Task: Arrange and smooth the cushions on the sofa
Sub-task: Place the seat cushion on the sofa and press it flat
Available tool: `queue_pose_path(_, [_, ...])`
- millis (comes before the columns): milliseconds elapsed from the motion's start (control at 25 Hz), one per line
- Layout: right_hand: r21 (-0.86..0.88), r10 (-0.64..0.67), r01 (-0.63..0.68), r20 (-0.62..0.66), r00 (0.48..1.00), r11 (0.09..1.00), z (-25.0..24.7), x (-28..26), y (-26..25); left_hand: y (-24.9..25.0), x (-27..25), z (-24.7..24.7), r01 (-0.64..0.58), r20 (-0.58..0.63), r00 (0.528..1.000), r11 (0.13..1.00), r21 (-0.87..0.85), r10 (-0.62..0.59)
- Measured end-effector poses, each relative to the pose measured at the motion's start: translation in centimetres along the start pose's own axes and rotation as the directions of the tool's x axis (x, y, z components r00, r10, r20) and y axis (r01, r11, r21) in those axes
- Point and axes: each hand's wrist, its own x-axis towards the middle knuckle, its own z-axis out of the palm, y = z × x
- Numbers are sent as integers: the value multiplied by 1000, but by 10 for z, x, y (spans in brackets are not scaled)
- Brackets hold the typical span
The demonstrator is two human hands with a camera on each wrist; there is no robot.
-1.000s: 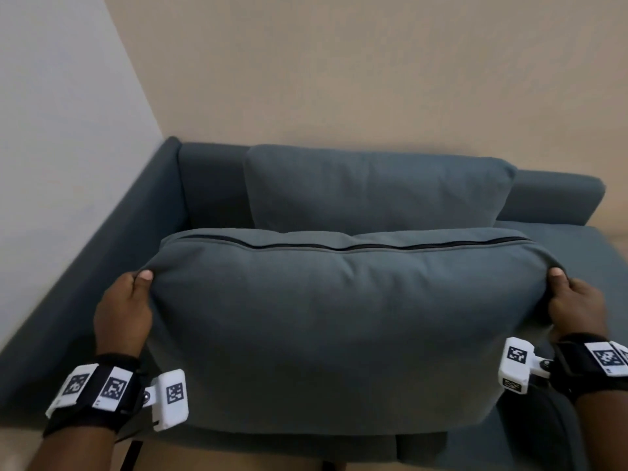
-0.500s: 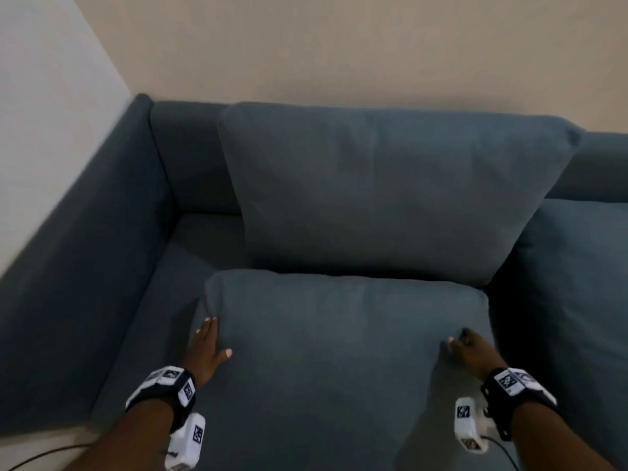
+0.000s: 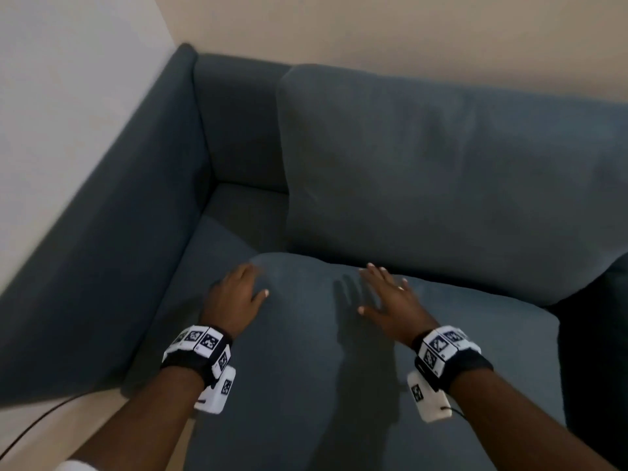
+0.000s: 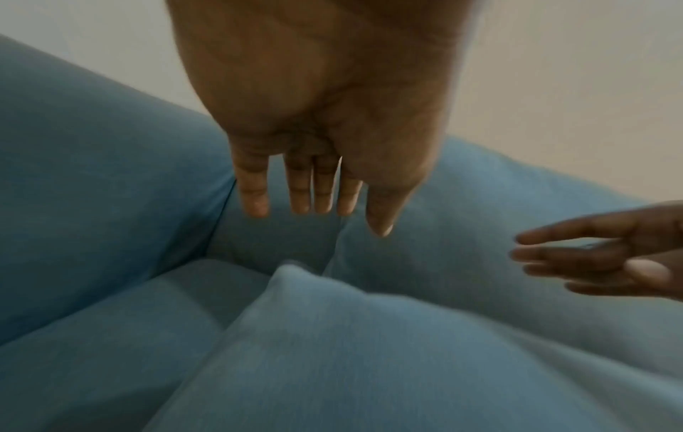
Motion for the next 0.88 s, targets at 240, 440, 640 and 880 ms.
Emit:
queue_pose_path(240, [194,-222,369,-524,822,909,-46,102,-126,7,59,-45,-88,-449,893,991,-98,35])
queue_pose_path(440, [-232,-33,115,330,943,966,50,154,-124,-45,62,42,59,414,908,998,30,-66])
queue_pose_path(640, [13,-98,107,-291,952,994,24,149,-101,-37,63,28,-6,88,996,987,-161,20])
queue_pose_path(880, [32,-53,66,-315,948,997,20,131,-60,-6,75,34,80,166,984,994,-72,-67])
